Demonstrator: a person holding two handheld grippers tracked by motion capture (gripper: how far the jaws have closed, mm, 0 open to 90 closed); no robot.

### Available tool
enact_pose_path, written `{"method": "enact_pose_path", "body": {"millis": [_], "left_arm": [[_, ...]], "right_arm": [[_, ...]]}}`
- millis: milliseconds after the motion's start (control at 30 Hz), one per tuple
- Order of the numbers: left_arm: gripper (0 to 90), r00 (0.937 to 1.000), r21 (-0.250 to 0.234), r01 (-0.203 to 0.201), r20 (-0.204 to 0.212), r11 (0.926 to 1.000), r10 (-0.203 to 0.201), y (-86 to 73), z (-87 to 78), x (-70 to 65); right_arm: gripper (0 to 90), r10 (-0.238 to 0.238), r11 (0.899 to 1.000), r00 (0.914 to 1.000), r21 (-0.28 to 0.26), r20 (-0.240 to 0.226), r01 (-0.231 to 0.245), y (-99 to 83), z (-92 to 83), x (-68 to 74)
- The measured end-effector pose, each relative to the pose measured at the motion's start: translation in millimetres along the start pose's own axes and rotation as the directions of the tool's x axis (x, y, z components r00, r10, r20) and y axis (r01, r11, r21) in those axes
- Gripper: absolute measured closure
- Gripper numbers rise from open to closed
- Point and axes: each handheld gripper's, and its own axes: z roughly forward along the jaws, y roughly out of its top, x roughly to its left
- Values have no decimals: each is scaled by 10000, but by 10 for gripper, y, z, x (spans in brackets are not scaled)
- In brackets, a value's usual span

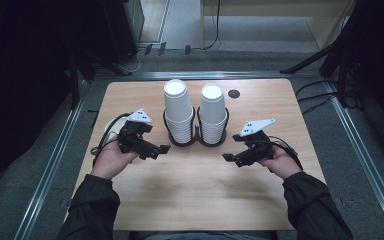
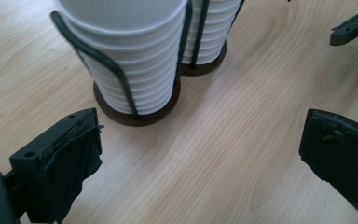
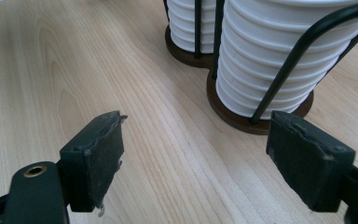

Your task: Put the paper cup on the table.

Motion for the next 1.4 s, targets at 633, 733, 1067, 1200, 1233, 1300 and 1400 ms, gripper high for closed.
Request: {"method": "enact_pose_path", "body": {"millis": [633, 733, 1067, 1200, 1233, 1300, 1400], "left_arm": [[0, 9897, 8, -1013, 1022, 9949, 1006, 90, 349, -445], [0, 9891, -181, -918, 1137, 9956, 933, 100, 399, -480], [0, 9847, -178, -857, 1509, 9962, 874, 140, 509, -515], [0, 9821, -200, -940, 1620, 9954, 960, 152, 529, -524], [0, 9813, -188, -971, 1651, 9951, 988, 156, 538, -530], [0, 9807, -191, -1037, 1644, 9944, 1054, 161, 552, -543], [0, 9793, -170, -1131, 1671, 9934, 1143, 164, 570, -557]], "right_arm": [[192, -160, 9998, 9998, 80, -129, 161, -2, 22, 52], [192, -158, 9998, 9998, 92, -136, 159, -10, 19, 66], [192, -138, 9997, 9998, 189, -116, 140, -50, -1, 98], [192, -165, 9997, 9998, 185, -84, 166, -61, -10, 108], [192, -183, 9997, 9998, 187, -81, 184, -64, -10, 109], [192, -181, 9997, 9998, 190, -73, 183, -70, -14, 113], [192, -157, 9996, 9999, 216, -59, 159, -76, -23, 113]]}}
